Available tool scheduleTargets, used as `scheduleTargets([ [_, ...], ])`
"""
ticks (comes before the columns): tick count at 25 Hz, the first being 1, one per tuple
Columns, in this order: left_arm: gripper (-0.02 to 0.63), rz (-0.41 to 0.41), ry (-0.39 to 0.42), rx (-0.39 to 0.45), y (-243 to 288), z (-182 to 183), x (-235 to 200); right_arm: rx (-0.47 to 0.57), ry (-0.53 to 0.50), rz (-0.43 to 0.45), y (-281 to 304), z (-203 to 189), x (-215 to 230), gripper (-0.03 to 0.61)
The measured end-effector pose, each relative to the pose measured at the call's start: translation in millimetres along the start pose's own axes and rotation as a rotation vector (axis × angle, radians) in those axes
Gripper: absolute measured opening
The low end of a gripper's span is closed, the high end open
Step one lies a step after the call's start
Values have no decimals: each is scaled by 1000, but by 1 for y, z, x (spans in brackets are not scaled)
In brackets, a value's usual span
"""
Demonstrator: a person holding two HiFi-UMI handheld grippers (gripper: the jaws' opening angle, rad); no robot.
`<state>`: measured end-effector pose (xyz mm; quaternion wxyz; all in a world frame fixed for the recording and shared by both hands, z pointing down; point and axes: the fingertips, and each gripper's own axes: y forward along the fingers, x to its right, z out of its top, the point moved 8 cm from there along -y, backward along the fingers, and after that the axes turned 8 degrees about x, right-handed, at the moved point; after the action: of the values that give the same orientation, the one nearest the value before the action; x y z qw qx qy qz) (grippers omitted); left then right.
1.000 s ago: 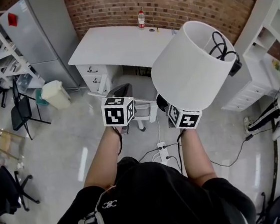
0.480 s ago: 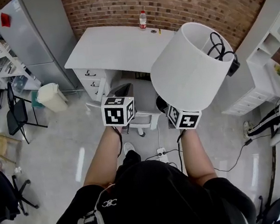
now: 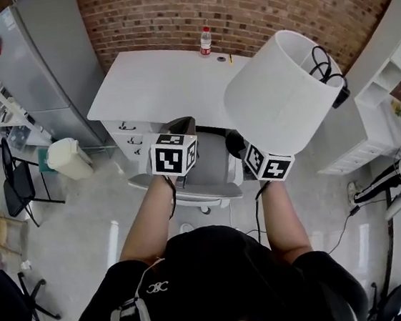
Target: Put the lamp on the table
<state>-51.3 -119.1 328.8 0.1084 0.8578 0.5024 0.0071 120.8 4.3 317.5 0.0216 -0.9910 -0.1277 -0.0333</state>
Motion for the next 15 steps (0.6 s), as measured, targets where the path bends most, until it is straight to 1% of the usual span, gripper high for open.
scheduleTargets([
  [8, -3, -60, 21, -52, 47, 3, -31, -4, 17, -65, 46, -8, 9, 86],
  [12, -2, -67, 12, -82, 63, -2, -38, -19, 13, -68, 62, -16, 18, 86],
  [15, -2, -56, 5, -101, 71, -9, -40, -33, 17, -62, 73, -27, 26, 86],
])
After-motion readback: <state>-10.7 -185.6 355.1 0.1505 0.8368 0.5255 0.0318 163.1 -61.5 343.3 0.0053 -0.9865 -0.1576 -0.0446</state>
